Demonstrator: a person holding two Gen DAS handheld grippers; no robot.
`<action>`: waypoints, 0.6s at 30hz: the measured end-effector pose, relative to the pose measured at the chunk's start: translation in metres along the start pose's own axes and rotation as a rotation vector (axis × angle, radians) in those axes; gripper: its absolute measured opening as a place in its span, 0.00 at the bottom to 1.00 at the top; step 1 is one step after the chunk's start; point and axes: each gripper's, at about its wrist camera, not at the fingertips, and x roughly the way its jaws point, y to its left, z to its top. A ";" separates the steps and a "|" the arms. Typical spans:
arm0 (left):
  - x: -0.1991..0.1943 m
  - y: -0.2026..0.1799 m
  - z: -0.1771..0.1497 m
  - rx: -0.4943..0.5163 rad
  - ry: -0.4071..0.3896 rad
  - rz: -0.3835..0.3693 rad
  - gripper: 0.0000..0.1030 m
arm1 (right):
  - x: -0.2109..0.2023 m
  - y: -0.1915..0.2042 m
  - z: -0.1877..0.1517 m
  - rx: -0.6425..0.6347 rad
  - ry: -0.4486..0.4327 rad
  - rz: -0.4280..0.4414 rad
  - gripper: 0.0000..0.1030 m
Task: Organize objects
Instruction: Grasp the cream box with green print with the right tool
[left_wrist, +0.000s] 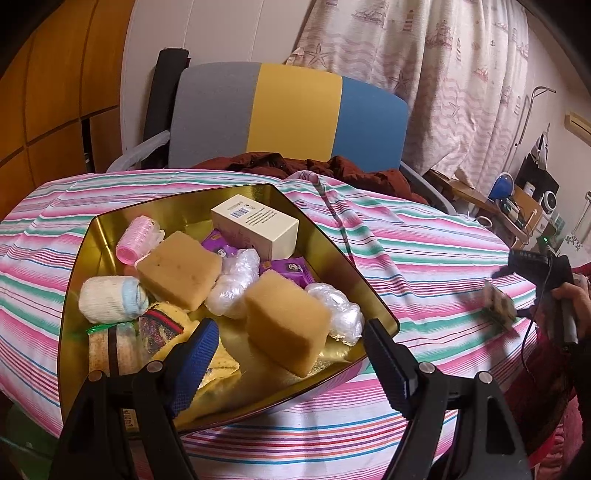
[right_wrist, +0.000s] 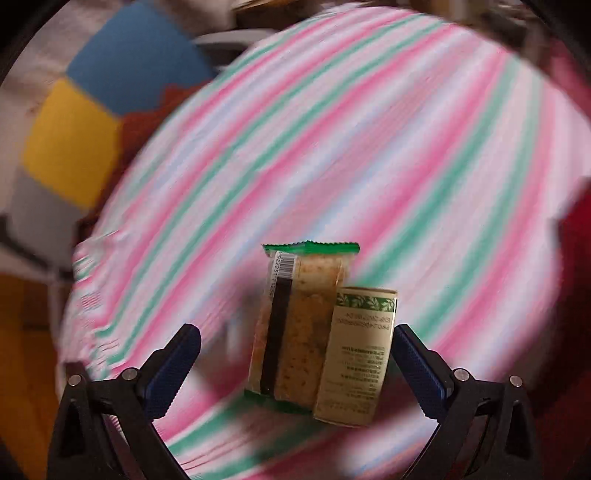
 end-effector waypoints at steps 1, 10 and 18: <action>0.000 -0.001 0.000 0.004 0.001 -0.001 0.79 | 0.005 0.007 -0.001 -0.031 0.029 0.063 1.00; 0.003 -0.020 0.011 0.063 -0.003 -0.031 0.79 | -0.002 0.031 -0.005 -0.163 -0.020 0.039 1.00; 0.010 -0.054 0.023 0.132 -0.002 -0.082 0.79 | 0.006 0.027 -0.008 -0.160 0.026 0.034 1.00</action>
